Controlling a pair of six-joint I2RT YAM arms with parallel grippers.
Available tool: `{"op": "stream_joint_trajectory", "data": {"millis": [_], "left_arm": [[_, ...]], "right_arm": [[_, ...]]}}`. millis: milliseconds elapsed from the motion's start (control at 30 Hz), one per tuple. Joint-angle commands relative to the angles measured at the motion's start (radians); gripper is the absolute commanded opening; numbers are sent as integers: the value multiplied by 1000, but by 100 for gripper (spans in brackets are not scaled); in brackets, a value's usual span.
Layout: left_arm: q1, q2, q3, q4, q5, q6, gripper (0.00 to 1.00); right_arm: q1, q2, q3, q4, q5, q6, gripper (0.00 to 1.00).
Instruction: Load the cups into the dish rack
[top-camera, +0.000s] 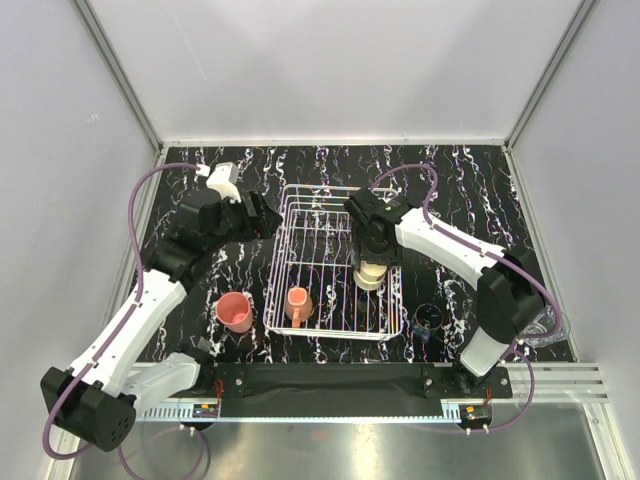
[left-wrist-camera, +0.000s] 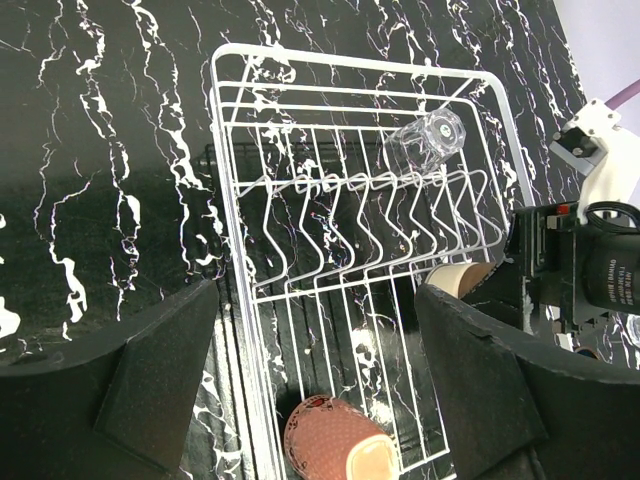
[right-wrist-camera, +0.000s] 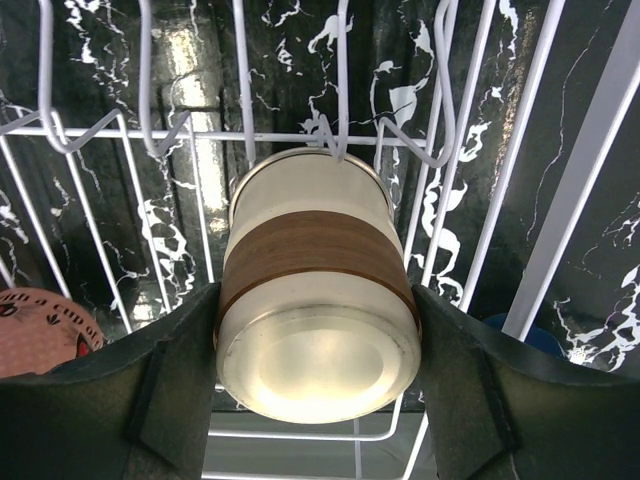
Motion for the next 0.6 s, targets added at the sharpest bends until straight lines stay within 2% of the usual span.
{"op": "stream_joint_trajectory", "data": {"millis": [0, 167, 233, 400, 433, 500, 567], "left_arm": [[13, 15, 37, 28, 29, -8, 86], [20, 17, 34, 28, 36, -8, 86], [20, 17, 32, 28, 38, -8, 86], [22, 4, 31, 29, 29, -7, 86], [22, 6, 29, 29, 21, -5, 86], [22, 9, 32, 26, 18, -5, 87], [23, 10, 34, 25, 19, -4, 87]], "right_arm": [[13, 3, 6, -3, 54, 2, 7], [13, -11, -16, -14, 71, 4, 11], [13, -17, -22, -14, 73, 4, 17], [13, -17, -34, -6, 62, 9, 42], [13, -19, -27, -9, 61, 7, 53], [11, -19, -19, -14, 59, 6, 59], [14, -25, -22, -9, 59, 4, 73]]}}
